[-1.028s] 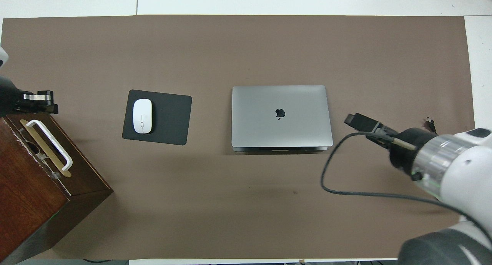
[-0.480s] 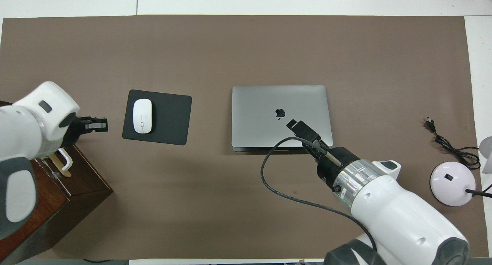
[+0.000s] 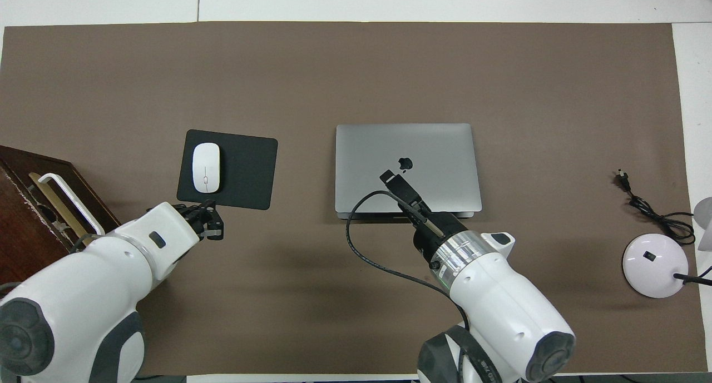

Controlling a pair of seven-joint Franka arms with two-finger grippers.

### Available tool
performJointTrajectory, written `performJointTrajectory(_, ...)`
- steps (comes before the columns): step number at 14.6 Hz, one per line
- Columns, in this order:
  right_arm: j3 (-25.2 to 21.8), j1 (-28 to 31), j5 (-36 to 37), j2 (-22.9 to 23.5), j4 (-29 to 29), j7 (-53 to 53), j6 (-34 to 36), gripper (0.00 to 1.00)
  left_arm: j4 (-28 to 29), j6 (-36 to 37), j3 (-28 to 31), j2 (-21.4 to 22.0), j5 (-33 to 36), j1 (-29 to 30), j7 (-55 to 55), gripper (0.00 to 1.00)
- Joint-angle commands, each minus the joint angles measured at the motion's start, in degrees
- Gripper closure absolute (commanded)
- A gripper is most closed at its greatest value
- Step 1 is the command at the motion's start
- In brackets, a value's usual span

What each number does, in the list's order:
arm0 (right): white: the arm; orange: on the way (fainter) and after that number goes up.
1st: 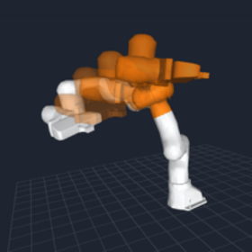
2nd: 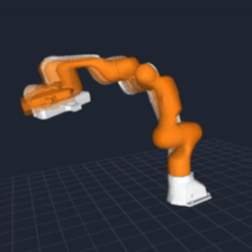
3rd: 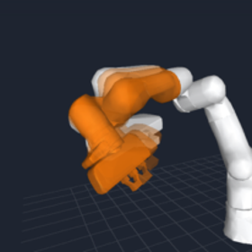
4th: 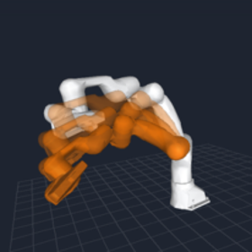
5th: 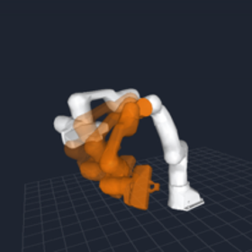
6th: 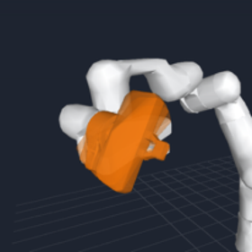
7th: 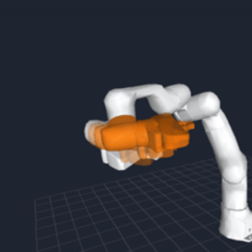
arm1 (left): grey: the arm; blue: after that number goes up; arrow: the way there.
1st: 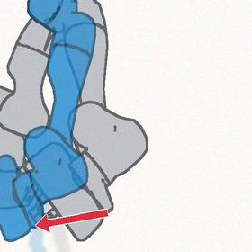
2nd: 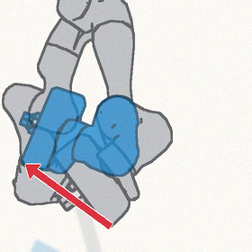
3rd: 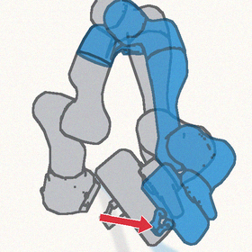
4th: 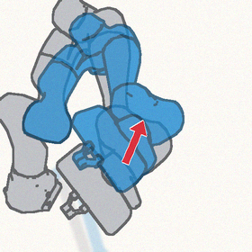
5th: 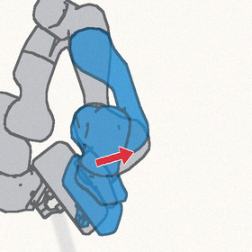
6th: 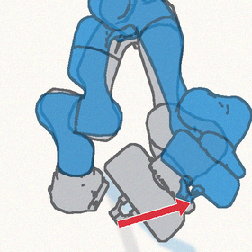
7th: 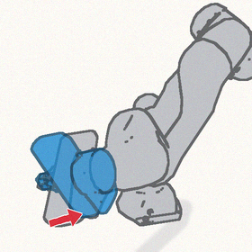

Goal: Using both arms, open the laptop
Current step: 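Move the right gripper toward the laptop while the left gripper approaches its front, then press the laptop base with the left gripper while the right gripper reaches the lid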

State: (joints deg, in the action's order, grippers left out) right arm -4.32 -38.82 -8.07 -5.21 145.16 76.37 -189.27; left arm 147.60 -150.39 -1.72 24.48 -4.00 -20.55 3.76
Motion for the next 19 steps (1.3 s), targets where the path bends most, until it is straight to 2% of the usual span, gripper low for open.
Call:
performJointTrajectory(1,-0.2,-1.2,-1.2,5.2,0.1,1.0,-6.8,0.02,5.8,-8.8,0.8,1.7,-0.8,-4.5,-0.3,1.00)
performJointTrajectory(3,-0.2,-1.3,-1.2,7.3,1.7,1.1,-11.2,0.02,6.5,-11.0,0.8,1.1,-0.8,-7.1,-0.3,1.00)
performJointTrajectory(5,-0.2,-1.2,-1.2,7.2,2.8,1.2,-11.2,0.02,8.1,-16.6,0.8,-0.7,-0.9,-9.1,0.0,1.00)
performJointTrajectory(11,-0.2,-3.5,-1.2,3.6,10.3,4.4,-11.2,0.01,9.5,-32.0,0.9,-12.2,-0.9,-17.5,5.2,1.00)
performJointTrajectory(13,-0.2,-3.5,-1.2,3.4,11.1,4.4,-11.3,0.01,9.5,-37.7,0.9,-16.2,-0.9,-19.4,5.3,1.00)
performJointTrajectory(16,-0.2,-3.2,-1.2,3.3,11.5,4.2,-11.2,0.01,9.3,-41.4,0.9,-19.4,-0.9,-20.8,5.3,1.00)
performJointTrajectory(19,-0.3,-2.2,-1.2,3.7,11.3,3.6,-11.2,0.01,9.1,-49.4,0.9,-24.3,-0.9,-22.0,5.0,1.00)
